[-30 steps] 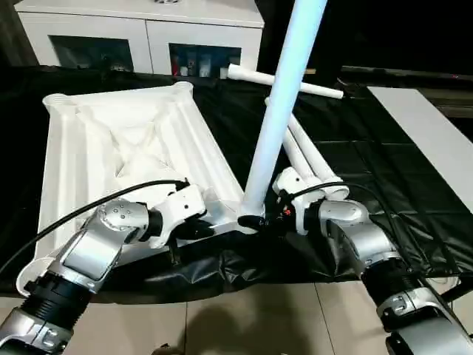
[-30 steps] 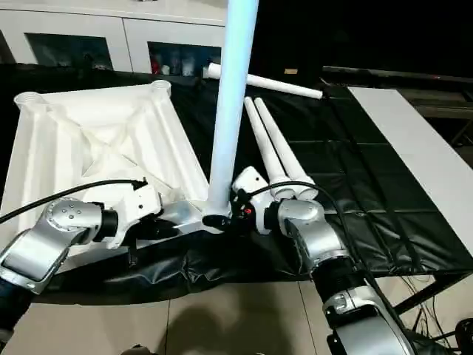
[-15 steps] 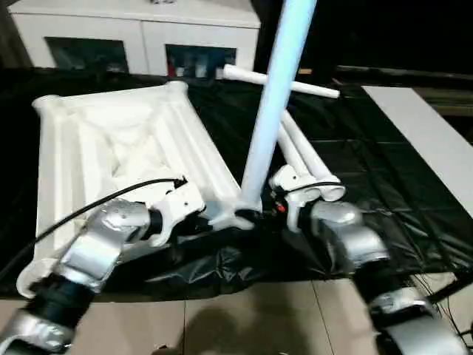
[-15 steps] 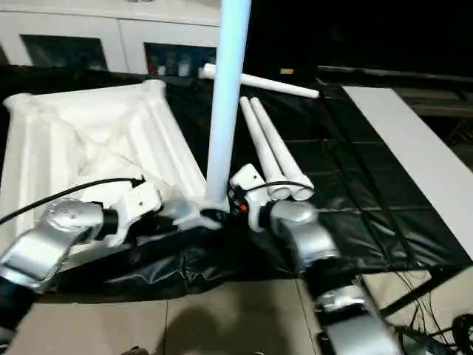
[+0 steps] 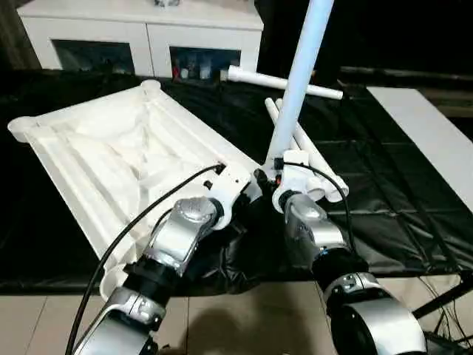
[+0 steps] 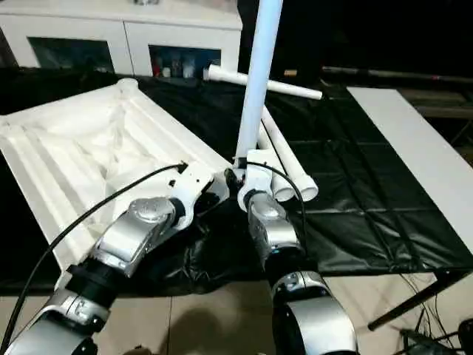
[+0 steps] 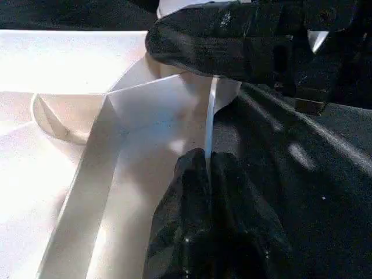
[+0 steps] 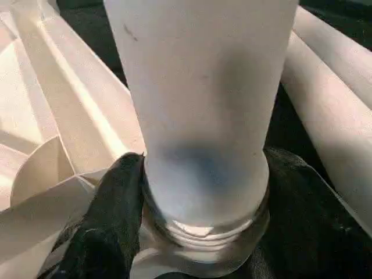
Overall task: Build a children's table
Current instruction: Rotate leg to tighten
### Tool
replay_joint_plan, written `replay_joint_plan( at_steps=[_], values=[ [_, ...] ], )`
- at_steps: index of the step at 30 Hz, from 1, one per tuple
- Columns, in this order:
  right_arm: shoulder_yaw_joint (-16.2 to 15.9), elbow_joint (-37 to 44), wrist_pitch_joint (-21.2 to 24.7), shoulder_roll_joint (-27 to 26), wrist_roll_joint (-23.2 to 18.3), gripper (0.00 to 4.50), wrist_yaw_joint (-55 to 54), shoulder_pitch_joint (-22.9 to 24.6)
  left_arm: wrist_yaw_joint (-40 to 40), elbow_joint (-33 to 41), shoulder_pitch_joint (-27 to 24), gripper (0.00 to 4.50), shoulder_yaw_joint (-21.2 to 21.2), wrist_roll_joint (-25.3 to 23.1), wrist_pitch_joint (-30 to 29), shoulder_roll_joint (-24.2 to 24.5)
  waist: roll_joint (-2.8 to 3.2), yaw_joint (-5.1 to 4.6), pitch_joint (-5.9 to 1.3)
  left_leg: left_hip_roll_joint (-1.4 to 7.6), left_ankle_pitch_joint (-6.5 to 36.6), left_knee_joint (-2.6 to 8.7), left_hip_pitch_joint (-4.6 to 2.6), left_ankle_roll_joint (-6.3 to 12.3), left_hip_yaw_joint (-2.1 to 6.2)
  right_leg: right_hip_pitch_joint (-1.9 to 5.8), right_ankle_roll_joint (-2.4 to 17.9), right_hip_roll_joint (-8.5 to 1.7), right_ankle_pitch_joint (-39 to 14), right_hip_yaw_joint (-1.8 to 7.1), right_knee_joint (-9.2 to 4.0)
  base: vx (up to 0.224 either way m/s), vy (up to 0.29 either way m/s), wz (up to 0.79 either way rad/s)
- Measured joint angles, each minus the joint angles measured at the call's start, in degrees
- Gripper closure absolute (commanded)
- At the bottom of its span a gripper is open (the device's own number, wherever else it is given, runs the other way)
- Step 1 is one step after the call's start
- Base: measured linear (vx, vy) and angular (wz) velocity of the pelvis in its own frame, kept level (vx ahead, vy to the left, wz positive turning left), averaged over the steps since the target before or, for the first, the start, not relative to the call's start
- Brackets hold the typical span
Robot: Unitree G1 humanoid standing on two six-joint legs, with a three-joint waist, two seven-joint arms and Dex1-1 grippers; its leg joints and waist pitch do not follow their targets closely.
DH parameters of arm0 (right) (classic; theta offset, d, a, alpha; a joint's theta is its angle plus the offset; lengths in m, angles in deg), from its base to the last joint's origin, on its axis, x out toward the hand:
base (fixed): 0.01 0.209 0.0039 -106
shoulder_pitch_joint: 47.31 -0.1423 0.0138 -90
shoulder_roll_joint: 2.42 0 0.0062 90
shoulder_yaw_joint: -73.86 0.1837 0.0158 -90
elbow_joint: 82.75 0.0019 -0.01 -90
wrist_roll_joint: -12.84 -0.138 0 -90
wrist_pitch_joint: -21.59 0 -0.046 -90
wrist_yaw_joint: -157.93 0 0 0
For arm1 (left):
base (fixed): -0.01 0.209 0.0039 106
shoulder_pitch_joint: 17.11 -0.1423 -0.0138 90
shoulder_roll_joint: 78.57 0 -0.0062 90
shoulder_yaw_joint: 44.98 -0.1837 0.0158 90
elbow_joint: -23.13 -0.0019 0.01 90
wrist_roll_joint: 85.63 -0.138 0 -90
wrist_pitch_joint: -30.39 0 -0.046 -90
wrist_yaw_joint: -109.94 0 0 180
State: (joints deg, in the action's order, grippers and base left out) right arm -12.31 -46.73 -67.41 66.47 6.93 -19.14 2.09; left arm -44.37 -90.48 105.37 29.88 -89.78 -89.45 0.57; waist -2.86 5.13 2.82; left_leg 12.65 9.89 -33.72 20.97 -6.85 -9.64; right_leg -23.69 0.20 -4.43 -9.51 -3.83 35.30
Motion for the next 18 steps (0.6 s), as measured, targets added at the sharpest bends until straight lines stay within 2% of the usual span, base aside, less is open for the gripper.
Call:
replay_joint_plan(
  at_steps=[1,2,3,5,10,11,16,18],
  values=[
    [0.02,0.45,-0.31,-0.61,-0.46,1.09,1.28,0.08,-1.02,-0.29,0.07,4.50,0.22,-0.36,0.73,0.44,0.00,-0.17,0.00,0.00,0.00,0.00,0.01,0.00,0.00,-0.03,0.00,0.01,0.02,0.00,0.02,0.000,0.000,0.00],
    [-0.93,1.47,-0.72,-2.74,-0.89,0.98,4.58,0.45,-3.86,-2.06,1.02,4.50,1.89,-1.25,1.55,1.38,-0.10,-1.58,0.03,-0.03,0.00,0.01,0.10,0.00,-0.04,-0.09,0.04,0.16,0.09,-0.01,0.04,0.000,0.000,0.00],
    [-4.18,1.56,-1.06,-2.73,-0.82,0.81,7.37,0.44,-5.64,-3.24,1.94,4.50,2.92,-1.52,1.55,1.40,-0.15,-2.00,0.07,-0.06,0.00,-0.07,0.23,-0.01,0.21,-0.30,0.05,0.15,0.19,-0.22,-0.04,0.000,0.000,0.00],
    [-5.26,2.13,-1.44,-2.64,-0.63,0.63,9.57,0.49,-6.49,-2.75,1.78,4.50,3.33,-1.82,1.55,2.29,-0.16,-2.07,0.07,0.02,-0.01,-0.05,0.36,-0.01,0.55,-0.40,0.08,0.15,0.32,-0.45,-0.21,-0.007,0.002,-0.10],
    [-6.94,8.07,-2.03,-1.66,0.20,0.19,12.18,0.99,-3.11,0.05,0.20,4.50,2.97,-1.81,1.95,5.66,-0.15,-1.66,0.08,0.11,-0.01,0.08,0.17,-0.01,0.36,-0.48,0.42,0.16,0.38,-0.33,-0.16,0.000,0.000,0.00],
    [-7.97,11.31,-1.17,-0.50,0.86,0.15,13.48,2.56,-1.32,2.14,-1.04,4.50,2.62,-1.74,1.97,7.17,-0.17,-1.60,0.07,0.12,0.00,0.06,0.16,-0.01,0.31,-0.43,0.38,0.16,0.34,-0.29,-0.22,0.000,0.000,0.00],
    [-9.66,17.63,2.80,7.64,1.70,0.07,20.54,7.24,5.08,6.25,-3.45,4.50,2.28,-0.99,2.38,13.34,-0.29,-1.60,0.11,0.11,0.00,-0.08,0.10,0.01,0.09,-0.37,0.32,0.14,0.29,-0.10,-0.29,0.000,0.000,0.00],
    [-11.52,21.71,4.79,11.99,1.65,0.07,27.12,9.37,9.30,8.34,-4.51,4.50,1.66,-0.04,2.52,16.70,-0.32,-1.82,0.13,0.12,0.01,-0.05,0.10,0.01,0.04,-0.40,0.29,0.15,0.27,-0.08,-0.28,0.000,0.000,0.00]
  ],
)
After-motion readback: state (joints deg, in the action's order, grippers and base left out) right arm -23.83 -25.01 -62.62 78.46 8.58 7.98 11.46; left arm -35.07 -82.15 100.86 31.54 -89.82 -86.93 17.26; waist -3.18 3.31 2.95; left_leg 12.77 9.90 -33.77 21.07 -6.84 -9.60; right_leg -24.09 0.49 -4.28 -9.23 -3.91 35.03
